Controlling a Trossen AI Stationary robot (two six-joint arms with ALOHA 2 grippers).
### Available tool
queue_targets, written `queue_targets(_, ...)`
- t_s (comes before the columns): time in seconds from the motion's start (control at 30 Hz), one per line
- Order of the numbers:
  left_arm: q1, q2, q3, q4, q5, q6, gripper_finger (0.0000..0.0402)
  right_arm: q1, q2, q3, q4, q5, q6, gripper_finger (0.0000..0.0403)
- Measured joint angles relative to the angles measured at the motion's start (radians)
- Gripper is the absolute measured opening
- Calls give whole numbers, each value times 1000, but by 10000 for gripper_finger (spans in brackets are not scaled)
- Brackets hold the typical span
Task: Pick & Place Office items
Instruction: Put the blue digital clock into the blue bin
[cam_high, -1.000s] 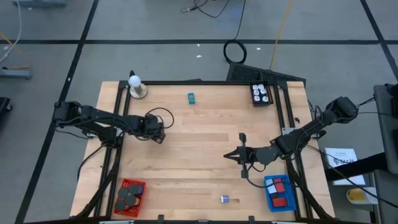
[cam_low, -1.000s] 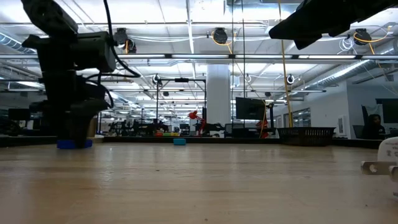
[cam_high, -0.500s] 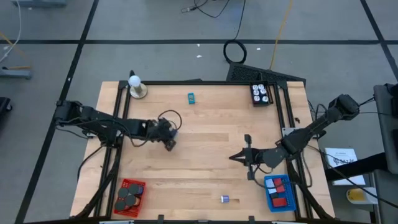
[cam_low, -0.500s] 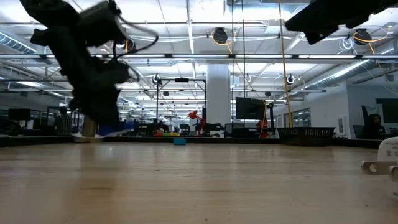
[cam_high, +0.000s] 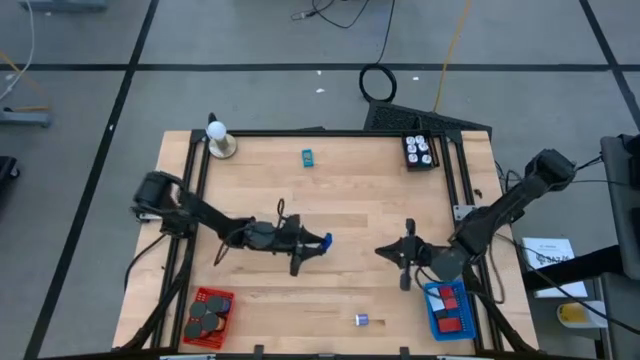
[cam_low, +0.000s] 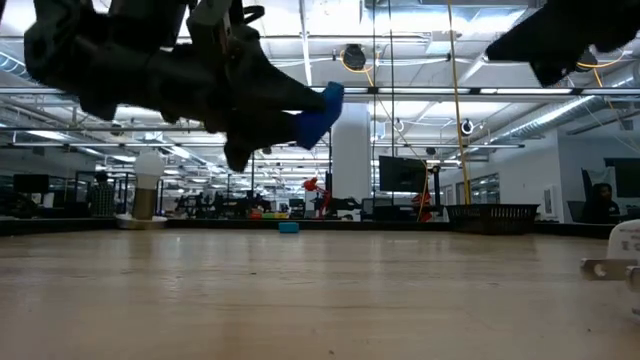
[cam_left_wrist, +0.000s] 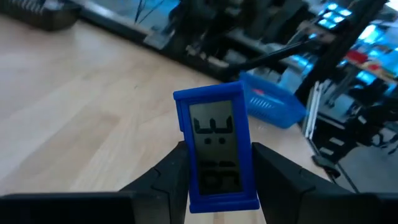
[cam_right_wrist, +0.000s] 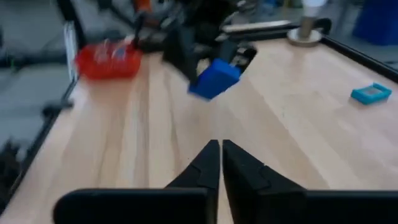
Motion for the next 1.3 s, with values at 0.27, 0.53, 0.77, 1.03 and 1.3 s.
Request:
queue_targets(0.27, -8, 172, 46, 323, 31, 137, 148, -70, 213, -186, 779, 35, 4, 117)
queue_targets(0.53, -8, 176, 135, 308, 29, 235, 148, -203, 498, -130, 1177, -6, -49, 274)
queue_targets(0.77, -8, 176, 141, 310, 22, 237, 148, -218, 569, -69, 1274, -100, -144, 349)
queue_targets(1.03, -8, 176, 141, 320, 22, 238, 148, -272, 642, 11, 1269, -106, -136, 354)
queue_targets(1.3, -8, 176, 140, 320, 21, 237, 154, -291, 655, 53, 1270, -154, -136, 291)
